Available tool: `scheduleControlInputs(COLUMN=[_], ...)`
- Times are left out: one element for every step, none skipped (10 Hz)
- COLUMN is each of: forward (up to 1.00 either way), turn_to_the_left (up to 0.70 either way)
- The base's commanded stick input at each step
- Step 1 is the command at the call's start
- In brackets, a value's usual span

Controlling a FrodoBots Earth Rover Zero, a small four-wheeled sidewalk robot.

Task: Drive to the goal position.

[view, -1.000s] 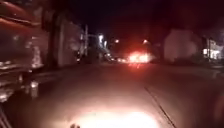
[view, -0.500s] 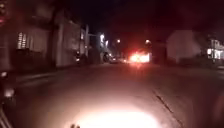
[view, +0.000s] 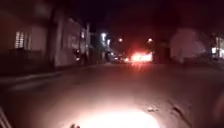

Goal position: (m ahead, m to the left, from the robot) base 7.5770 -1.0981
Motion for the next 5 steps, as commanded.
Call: scheduleControlInputs(forward=[1.0,1.0,1.0,1.0,1.0], turn_to_the_left=[0.0,0.0,0.0,0.0,0.0])
